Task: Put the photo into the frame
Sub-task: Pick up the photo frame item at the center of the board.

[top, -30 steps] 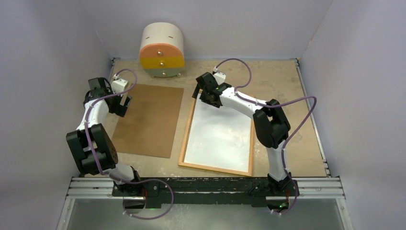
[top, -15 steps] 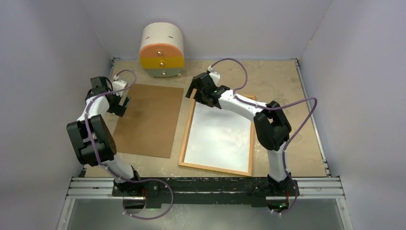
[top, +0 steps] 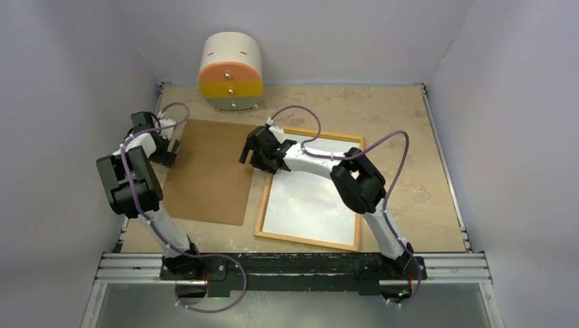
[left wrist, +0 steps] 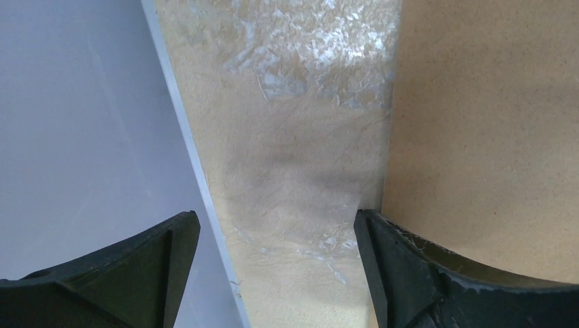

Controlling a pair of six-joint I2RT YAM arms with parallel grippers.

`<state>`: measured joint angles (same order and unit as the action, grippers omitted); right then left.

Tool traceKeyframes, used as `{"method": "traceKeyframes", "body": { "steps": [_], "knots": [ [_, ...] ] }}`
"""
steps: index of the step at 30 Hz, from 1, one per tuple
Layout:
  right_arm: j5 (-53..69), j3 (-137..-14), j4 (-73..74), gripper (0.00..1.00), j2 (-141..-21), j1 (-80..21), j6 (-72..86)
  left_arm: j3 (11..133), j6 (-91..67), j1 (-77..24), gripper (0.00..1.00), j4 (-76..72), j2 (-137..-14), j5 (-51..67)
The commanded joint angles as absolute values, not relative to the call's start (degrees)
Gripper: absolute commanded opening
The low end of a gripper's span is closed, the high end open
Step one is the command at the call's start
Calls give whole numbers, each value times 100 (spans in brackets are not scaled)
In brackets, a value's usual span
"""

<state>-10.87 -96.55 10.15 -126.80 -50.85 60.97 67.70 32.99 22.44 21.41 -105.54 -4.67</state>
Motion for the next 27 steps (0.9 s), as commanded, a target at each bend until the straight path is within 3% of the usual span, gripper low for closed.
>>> {"method": "traceKeyframes", "body": {
  "steps": [1,12,20,27],
  "knots": [
    [-1156,-10011,1197,89,-12847,-5012,6416,6750,3058,2259,89,1906,-10756,-363],
    [-438,-10142,1202,88,-13323,-5011,7136,6331,3233,2233,87,2154,-10937,681],
    [526,-9603,-412,88,-13076,-4940,7771,6060,3598,2079,83,2515,-11079,1110],
    [1486,-8970,-2832,83,-12654,-4834,8320,6011,4003,1995,84,2982,-11336,1482]
  ]
}}
